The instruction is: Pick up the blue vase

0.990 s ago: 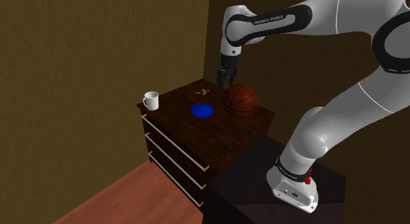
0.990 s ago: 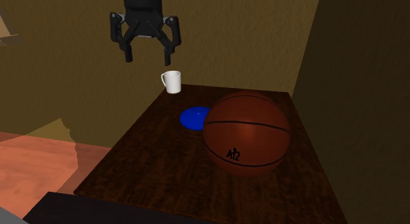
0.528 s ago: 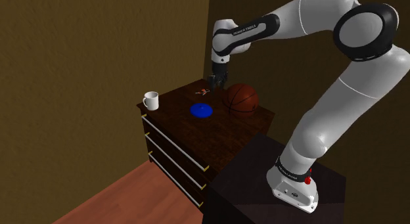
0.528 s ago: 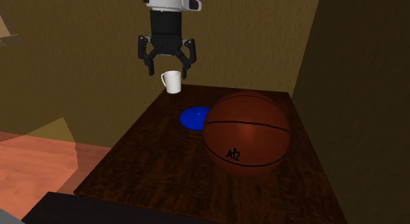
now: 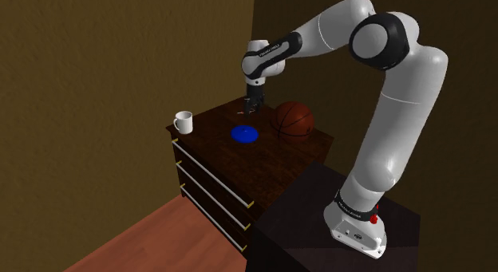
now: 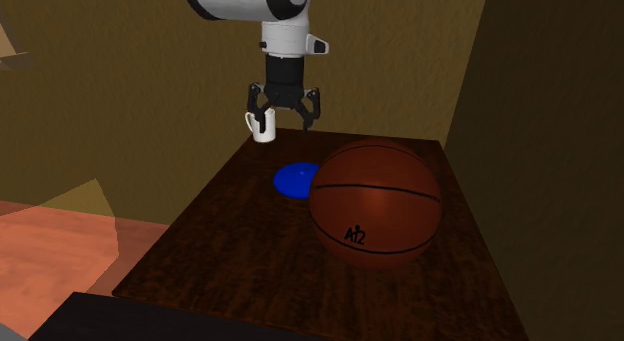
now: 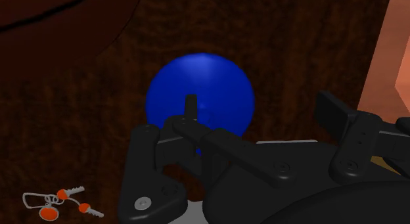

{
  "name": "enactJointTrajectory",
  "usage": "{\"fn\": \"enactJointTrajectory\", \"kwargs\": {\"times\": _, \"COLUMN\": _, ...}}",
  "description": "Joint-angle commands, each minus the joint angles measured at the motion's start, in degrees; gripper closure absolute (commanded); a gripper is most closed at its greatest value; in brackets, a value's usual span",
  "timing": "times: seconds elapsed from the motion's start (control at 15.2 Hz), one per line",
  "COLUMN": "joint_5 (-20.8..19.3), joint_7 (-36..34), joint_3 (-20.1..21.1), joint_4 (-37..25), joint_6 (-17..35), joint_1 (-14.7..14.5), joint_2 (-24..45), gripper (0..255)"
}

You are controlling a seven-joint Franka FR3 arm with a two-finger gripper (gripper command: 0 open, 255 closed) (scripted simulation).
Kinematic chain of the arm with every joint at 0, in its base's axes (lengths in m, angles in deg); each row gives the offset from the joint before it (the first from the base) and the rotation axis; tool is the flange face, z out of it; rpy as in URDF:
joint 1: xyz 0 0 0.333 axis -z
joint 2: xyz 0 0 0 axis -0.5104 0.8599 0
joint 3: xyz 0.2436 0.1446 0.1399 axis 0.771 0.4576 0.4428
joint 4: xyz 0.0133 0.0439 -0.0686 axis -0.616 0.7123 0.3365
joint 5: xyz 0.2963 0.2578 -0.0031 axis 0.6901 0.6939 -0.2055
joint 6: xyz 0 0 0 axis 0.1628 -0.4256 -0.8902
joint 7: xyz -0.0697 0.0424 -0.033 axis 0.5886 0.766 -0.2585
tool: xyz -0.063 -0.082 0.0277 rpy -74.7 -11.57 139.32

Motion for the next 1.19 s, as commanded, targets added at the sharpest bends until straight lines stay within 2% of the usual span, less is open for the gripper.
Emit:
{"fn": "enactJointTrajectory", "kwargs": {"times": 0.0, "joint_5": 0.7, "joint_7": 0.7, "joint_3": -0.1, "joint_4": -4.0, "joint_6": 0.5, "joint_1": 0.4, "joint_2": 4.7, "gripper": 0}}
{"fn": "enactJointTrajectory", "kwargs": {"times": 0.4, "joint_5": 2.6, "joint_7": 2.5, "joint_3": 0.0, "joint_4": -16.4, "joint_6": 1.5, "joint_1": 2.1, "joint_2": 18.3, "gripper": 0}}
{"fn": "enactJointTrajectory", "kwargs": {"times": 1.06, "joint_5": 3.2, "joint_7": 3.0, "joint_3": 0.4, "joint_4": -15.7, "joint_6": 5.9, "joint_1": 2.3, "joint_2": 22.1, "gripper": 0}}
{"fn": "enactJointTrajectory", "kwargs": {"times": 1.12, "joint_5": 3.2, "joint_7": 3.0, "joint_3": 0.4, "joint_4": -15.7, "joint_6": 5.9, "joint_1": 2.3, "joint_2": 22.0, "gripper": 255}}
